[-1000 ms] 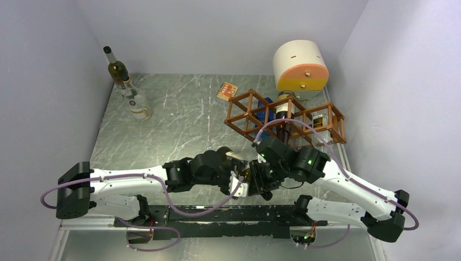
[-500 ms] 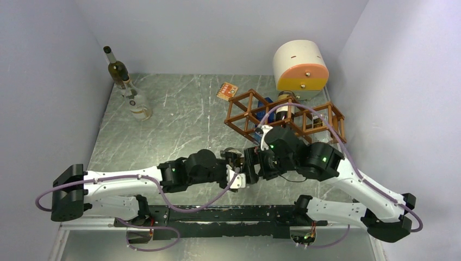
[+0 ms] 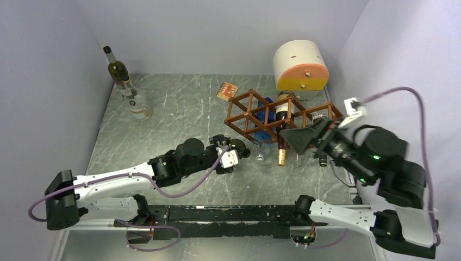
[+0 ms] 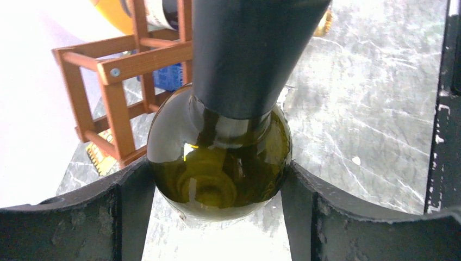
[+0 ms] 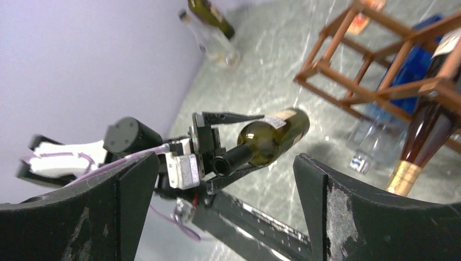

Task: Take the wine bottle off the wine rack

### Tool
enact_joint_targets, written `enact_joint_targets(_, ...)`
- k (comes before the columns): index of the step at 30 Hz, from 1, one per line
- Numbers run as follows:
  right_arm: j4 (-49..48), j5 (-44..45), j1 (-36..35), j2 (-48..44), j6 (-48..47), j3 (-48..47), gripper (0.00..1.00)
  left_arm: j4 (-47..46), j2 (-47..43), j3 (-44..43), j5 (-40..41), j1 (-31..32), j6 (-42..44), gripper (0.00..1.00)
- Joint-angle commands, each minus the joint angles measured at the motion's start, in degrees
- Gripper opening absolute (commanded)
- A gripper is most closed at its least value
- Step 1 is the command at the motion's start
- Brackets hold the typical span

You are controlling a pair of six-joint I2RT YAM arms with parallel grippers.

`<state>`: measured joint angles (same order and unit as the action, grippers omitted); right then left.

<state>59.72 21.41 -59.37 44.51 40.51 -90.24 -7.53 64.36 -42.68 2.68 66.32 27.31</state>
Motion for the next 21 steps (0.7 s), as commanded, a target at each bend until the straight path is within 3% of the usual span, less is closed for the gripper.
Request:
enact_joint_targets(1,-1.5,8.0,-0.3,-1.4,-1.3,-1.6,1.00,-10.2,-4.2,-1.0,2.4,-2.8,-2.9,0.07)
enact_joint_targets(7,-0.6,8.9,-0.4,0.8,-2.0,-0.2,1.00,-14.1,-6.8,-1.0,6.7,-11.0,-11.4,0.07)
enact_joint_targets(15,-3.5,9.1,-0.4,2.3,-4.1,3.5,1.00,-12.6,-5.6,-2.5,24.4,-23.6,-24.3,0.07)
enact_joint_targets(21,-4.4,9.2,-0.4,3.1,-4.9,5.5,1.00,-9.5,-4.6,-3.1,22.1,-35.4,-34.0,0.07)
